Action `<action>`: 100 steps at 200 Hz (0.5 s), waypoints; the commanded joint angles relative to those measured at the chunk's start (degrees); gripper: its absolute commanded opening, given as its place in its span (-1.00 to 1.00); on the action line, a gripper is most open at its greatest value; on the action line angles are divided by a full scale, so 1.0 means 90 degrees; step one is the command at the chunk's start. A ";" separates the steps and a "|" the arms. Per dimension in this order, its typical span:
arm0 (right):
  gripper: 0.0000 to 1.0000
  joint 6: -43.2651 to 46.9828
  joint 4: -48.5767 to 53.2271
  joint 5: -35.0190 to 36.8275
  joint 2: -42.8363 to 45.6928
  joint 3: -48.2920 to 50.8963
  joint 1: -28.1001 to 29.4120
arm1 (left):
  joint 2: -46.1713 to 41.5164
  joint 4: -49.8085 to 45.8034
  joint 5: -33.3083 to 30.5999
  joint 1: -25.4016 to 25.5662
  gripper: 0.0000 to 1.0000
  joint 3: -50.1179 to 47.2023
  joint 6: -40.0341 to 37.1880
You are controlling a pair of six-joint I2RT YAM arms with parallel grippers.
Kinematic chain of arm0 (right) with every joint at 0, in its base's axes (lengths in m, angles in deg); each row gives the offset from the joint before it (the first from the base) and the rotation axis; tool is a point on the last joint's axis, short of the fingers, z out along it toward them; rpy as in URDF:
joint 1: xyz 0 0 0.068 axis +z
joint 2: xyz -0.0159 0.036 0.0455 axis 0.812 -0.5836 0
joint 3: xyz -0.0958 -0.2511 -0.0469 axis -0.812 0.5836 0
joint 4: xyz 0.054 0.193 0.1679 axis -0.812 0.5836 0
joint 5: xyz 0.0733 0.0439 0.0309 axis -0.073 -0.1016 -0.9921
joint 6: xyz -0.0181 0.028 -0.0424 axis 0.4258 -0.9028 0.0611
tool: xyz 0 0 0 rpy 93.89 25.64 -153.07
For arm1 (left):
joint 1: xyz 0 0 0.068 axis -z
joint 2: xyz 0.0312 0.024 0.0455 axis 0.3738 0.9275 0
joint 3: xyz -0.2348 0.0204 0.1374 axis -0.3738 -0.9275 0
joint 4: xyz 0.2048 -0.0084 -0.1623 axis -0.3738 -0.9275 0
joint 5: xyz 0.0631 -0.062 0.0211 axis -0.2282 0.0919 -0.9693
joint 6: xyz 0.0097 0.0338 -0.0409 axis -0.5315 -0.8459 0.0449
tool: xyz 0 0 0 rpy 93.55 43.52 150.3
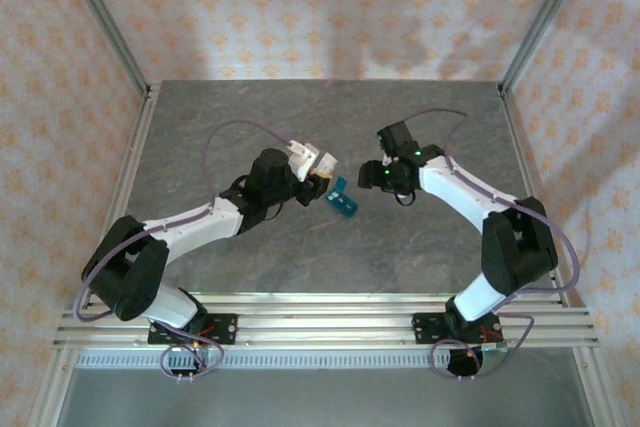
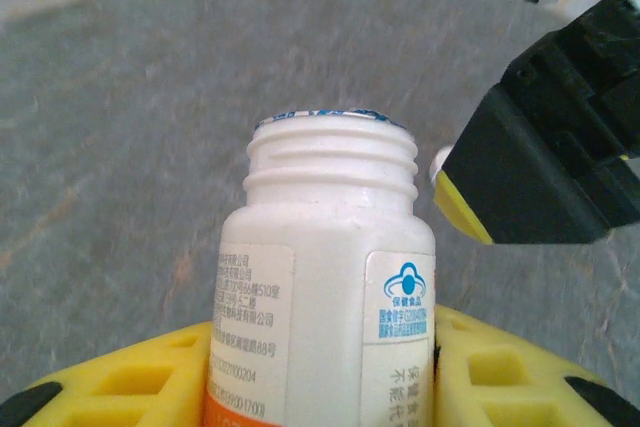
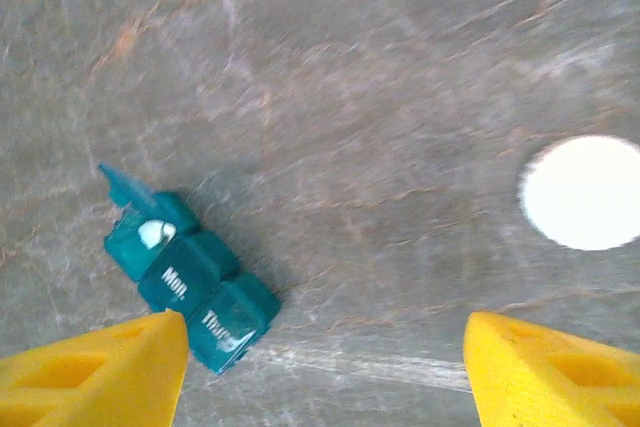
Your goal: Sort the pills into containers
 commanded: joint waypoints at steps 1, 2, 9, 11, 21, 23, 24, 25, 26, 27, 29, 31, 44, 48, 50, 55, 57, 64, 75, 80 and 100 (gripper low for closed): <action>0.46 0.0045 0.0542 0.0452 0.0244 -0.0212 -0.0232 | -0.0231 0.1559 0.0130 -0.0060 -1.00 -0.0264 0.0096; 0.46 0.0046 0.0550 0.0460 0.0251 -0.0214 -0.0242 | -0.0238 0.1606 0.0127 -0.0061 -1.00 -0.0272 0.0093; 0.46 0.0039 0.0609 0.0513 0.0270 -0.0238 -0.0314 | -0.0244 0.1914 0.0119 -0.0055 -1.00 -0.0353 0.0111; 0.46 0.0045 0.0627 0.0536 0.0268 -0.0243 -0.0330 | -0.0245 0.2014 0.0112 -0.0060 -1.00 -0.0376 0.0120; 0.46 0.0025 0.0708 0.0618 0.0295 -0.0273 -0.0428 | -0.0233 0.2480 0.0064 -0.0063 -1.00 -0.0494 0.0164; 0.46 0.0022 0.0718 0.0628 0.0297 -0.0281 -0.0446 | -0.0232 0.2568 0.0054 -0.0070 -1.00 -0.0519 0.0177; 0.46 0.0025 0.0726 0.0636 0.0297 -0.0282 -0.0456 | -0.0234 0.2614 0.0054 -0.0061 -1.00 -0.0526 0.0188; 0.46 0.0026 0.0735 0.0650 0.0297 -0.0288 -0.0470 | -0.0225 0.2651 0.0049 -0.0067 -1.00 -0.0535 0.0198; 0.46 0.0022 0.0739 0.0657 0.0292 -0.0286 -0.0473 | -0.0220 0.2689 0.0047 -0.0069 -1.00 -0.0544 0.0203; 0.46 0.0020 0.0746 0.0665 0.0290 -0.0285 -0.0479 | -0.0223 0.2733 0.0046 -0.0071 -1.00 -0.0549 0.0205; 0.46 0.0019 0.0756 0.0684 0.0288 -0.0284 -0.0496 | -0.0222 0.2807 0.0045 -0.0072 -1.00 -0.0567 0.0210; 0.46 0.0018 0.0759 0.0703 0.0290 -0.0291 -0.0510 | -0.0220 0.2879 0.0037 -0.0072 -1.00 -0.0576 0.0218; 0.47 -0.0004 0.0824 0.0811 0.0266 -0.0308 -0.0622 | -0.0196 0.3220 0.0056 -0.0072 -1.00 -0.0620 0.0288; 0.47 -0.0009 0.0830 0.0824 0.0251 -0.0320 -0.0653 | -0.0194 0.3285 0.0064 -0.0072 -1.00 -0.0610 0.0303; 0.47 -0.0006 0.0838 0.0821 0.0244 -0.0322 -0.0671 | -0.0196 0.3319 0.0071 -0.0072 -1.00 -0.0606 0.0312; 0.47 -0.0005 0.0854 0.0851 0.0226 -0.0332 -0.0703 | -0.0196 0.3402 0.0096 -0.0072 -1.00 -0.0602 0.0319; 0.47 -0.0007 0.0859 0.0855 0.0216 -0.0340 -0.0713 | -0.0194 0.3428 0.0101 -0.0067 -1.00 -0.0602 0.0328; 0.47 0.0004 0.0878 0.0884 0.0185 -0.0365 -0.0764 | -0.0184 0.3514 0.0156 -0.0071 -1.00 -0.0603 0.0328; 0.47 0.0023 0.0935 0.0899 0.0087 -0.0421 -0.0838 | -0.0186 0.3641 0.0270 -0.0072 -1.00 -0.0602 0.0272; 0.47 0.0028 0.0964 0.0901 0.0040 -0.0461 -0.0869 | -0.0157 0.3791 0.0346 -0.0067 -1.00 -0.0630 0.0199; 0.47 0.0039 0.1028 0.0890 -0.0192 -0.0621 -0.0980 | -0.0036 0.4855 0.0412 -0.0067 -1.00 -0.0898 0.0151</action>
